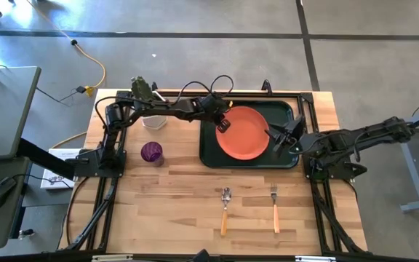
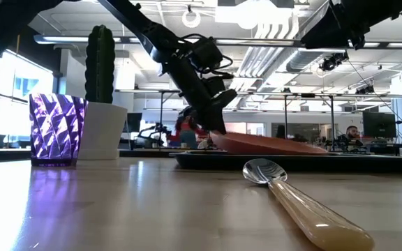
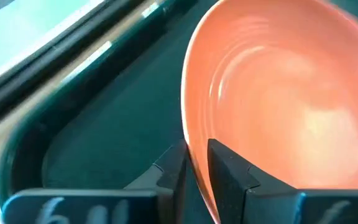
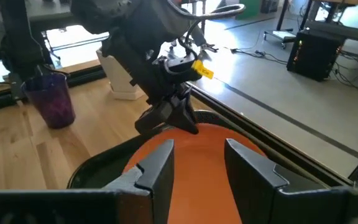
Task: Pick and place plate/cup/fork/spoon on tray
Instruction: Put the orange plate on the black tray, then put the violet cup on the black tray to the top left of the orange plate
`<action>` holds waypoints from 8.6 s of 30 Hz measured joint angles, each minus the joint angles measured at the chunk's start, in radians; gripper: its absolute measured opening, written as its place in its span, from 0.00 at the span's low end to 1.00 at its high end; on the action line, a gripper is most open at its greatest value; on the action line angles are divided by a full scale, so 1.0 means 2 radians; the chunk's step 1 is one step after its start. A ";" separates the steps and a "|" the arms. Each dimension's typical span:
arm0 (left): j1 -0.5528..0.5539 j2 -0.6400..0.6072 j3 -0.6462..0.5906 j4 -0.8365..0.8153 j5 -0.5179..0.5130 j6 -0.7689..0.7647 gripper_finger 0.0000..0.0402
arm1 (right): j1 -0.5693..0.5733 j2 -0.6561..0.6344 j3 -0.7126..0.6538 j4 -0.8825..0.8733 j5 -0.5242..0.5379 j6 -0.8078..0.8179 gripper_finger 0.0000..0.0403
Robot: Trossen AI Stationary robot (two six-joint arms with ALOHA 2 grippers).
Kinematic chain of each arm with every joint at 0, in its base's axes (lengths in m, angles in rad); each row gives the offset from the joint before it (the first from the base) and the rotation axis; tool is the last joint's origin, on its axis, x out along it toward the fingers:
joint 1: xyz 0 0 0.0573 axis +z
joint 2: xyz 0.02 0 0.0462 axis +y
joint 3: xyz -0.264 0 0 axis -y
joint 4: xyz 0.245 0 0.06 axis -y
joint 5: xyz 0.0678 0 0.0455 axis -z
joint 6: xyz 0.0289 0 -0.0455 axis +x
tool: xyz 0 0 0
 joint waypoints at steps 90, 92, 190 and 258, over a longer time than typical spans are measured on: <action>-0.355 -0.505 -0.290 -0.442 -0.440 -0.336 0.10 | -0.176 0.627 0.378 0.286 -0.358 -0.102 0.33; -0.367 -0.514 -0.317 -0.447 -0.437 -0.374 0.10 | -0.171 0.654 0.418 0.276 -0.373 -0.107 0.33; -0.427 -0.564 -0.336 -0.506 -0.353 -0.622 0.09 | -0.248 0.722 0.468 0.133 -0.562 -0.237 0.51; -0.306 -0.083 0.004 -0.639 -0.064 -0.398 0.37 | -0.084 0.177 -0.118 0.331 -0.221 -0.068 0.51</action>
